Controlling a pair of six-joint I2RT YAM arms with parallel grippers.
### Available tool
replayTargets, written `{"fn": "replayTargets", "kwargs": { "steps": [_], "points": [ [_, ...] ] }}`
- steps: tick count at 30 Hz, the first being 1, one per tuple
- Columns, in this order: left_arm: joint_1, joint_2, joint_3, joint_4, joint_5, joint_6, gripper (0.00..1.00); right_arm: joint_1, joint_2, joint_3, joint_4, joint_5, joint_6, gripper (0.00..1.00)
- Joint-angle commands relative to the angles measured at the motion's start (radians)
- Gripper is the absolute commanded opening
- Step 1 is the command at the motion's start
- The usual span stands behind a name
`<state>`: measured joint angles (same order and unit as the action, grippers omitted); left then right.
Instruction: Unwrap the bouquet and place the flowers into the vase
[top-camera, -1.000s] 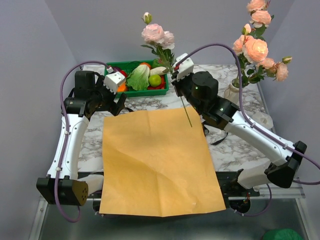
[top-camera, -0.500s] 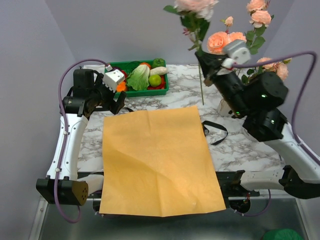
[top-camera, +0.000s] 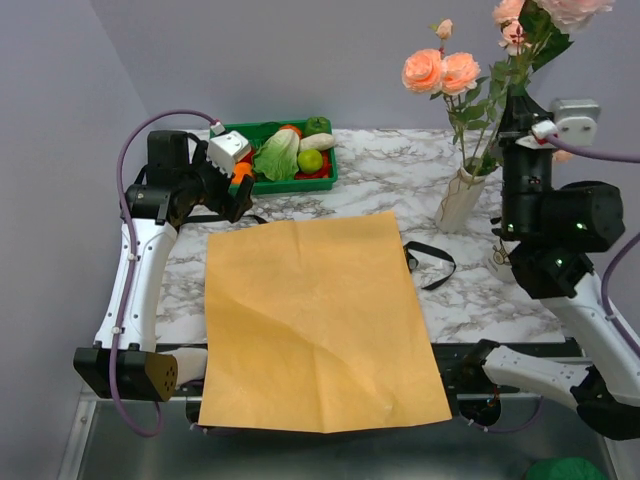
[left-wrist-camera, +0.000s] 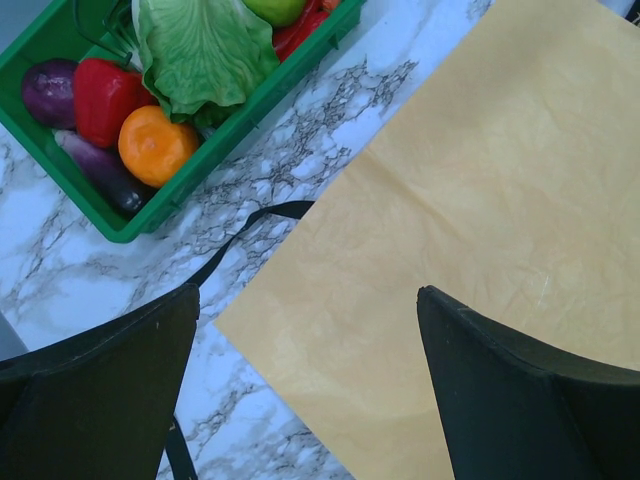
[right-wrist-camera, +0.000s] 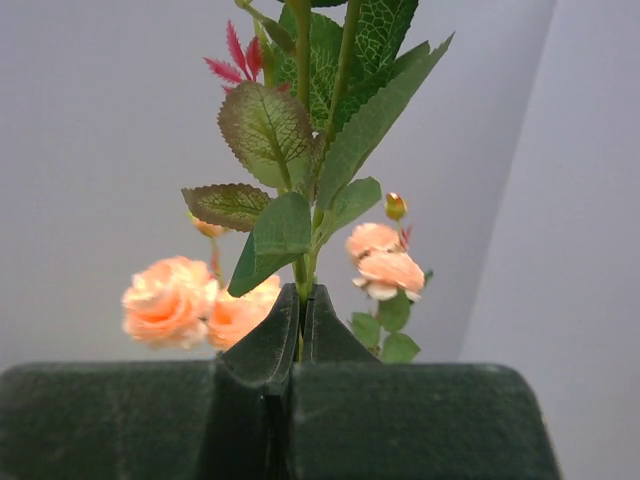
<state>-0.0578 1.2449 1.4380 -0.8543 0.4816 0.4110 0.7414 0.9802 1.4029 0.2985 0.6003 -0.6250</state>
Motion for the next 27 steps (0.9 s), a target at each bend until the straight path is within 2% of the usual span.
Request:
{"fn": "replayTargets", "kwargs": {
  "steps": [1, 5, 11, 21, 27],
  "points": [
    [0.007, 0.007, 0.009, 0.011, 0.040, -0.024, 0.99, -0.135, 0.061, -0.045, 0.083, -0.051, 0.079, 0.01],
    [0.007, 0.005, -0.001, 0.009, 0.031, -0.012, 0.99, -0.273, 0.115, -0.050, 0.113, -0.086, 0.157, 0.01],
    [0.007, 0.021, -0.004, 0.015, 0.026, 0.002, 0.99, -0.393, 0.202, -0.077, 0.220, -0.088, 0.177, 0.01],
    [0.007, 0.053, 0.004, 0.024, -0.003, 0.023, 0.99, -0.451, 0.351, -0.148, 0.562, -0.024, 0.097, 0.01],
    [0.007, 0.071, 0.010, 0.023, -0.005, 0.031, 0.99, -0.481, 0.429, -0.159, 0.671, 0.009, 0.064, 0.01]
  ]
}}
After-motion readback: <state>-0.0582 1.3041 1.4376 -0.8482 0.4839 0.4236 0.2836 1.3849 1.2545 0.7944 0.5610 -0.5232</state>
